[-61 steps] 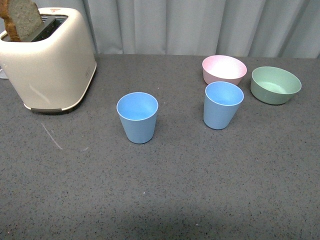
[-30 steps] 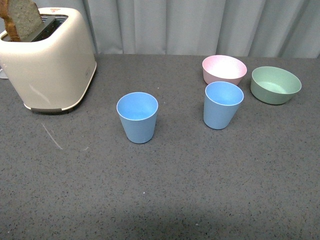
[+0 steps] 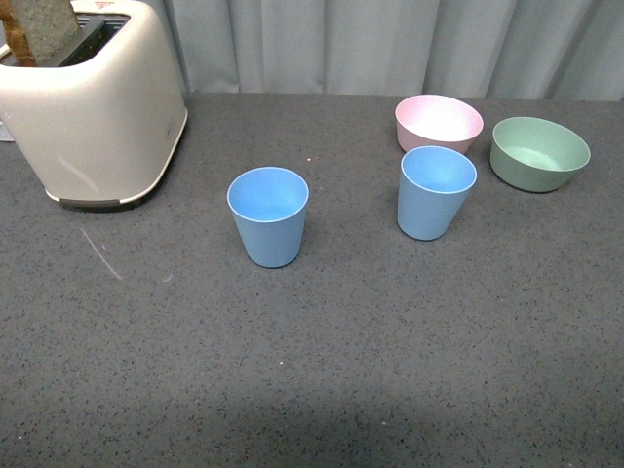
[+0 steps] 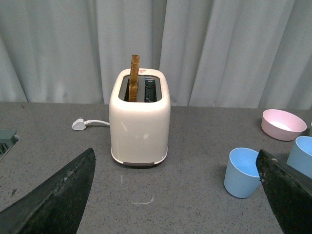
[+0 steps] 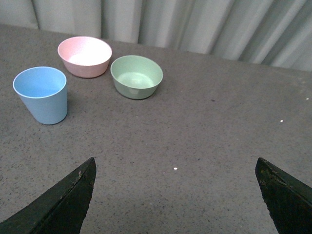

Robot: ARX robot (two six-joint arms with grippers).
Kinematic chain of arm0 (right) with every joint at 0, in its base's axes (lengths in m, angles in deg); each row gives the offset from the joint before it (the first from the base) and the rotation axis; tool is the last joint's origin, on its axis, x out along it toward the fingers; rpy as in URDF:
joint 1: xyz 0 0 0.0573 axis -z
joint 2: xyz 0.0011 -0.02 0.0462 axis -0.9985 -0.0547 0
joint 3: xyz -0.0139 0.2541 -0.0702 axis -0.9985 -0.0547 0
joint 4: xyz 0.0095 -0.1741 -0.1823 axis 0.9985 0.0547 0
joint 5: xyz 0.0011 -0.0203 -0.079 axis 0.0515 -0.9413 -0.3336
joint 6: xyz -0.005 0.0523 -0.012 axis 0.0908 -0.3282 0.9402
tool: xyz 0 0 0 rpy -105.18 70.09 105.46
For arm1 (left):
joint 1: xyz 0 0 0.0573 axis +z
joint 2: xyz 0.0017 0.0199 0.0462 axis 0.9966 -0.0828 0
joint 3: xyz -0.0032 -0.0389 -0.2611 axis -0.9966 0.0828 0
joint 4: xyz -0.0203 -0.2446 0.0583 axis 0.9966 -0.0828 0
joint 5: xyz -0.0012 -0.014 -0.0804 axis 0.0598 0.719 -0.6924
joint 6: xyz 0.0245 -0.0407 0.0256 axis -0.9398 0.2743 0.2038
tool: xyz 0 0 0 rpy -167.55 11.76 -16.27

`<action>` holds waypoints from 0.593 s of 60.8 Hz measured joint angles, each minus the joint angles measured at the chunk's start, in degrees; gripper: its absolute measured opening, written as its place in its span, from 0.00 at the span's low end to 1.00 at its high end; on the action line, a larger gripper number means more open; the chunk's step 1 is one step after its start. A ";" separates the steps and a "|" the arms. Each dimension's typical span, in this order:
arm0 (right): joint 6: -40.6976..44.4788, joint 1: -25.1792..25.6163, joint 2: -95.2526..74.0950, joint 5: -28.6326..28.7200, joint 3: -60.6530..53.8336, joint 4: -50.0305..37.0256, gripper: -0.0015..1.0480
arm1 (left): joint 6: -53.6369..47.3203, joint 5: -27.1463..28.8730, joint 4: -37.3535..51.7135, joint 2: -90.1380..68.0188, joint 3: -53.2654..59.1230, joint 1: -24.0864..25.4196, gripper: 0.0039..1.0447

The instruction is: Stack blue cups with both arms

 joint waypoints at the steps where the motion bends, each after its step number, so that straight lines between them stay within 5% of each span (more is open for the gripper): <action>1: -0.26 -0.02 -1.46 0.15 0.48 -0.57 0.91 | 0.00 0.00 0.02 0.00 0.00 0.00 0.94; 36: -18.91 -4.85 -61.35 4.66 31.98 -8.52 0.91 | 0.00 0.00 0.00 0.00 0.00 0.00 0.94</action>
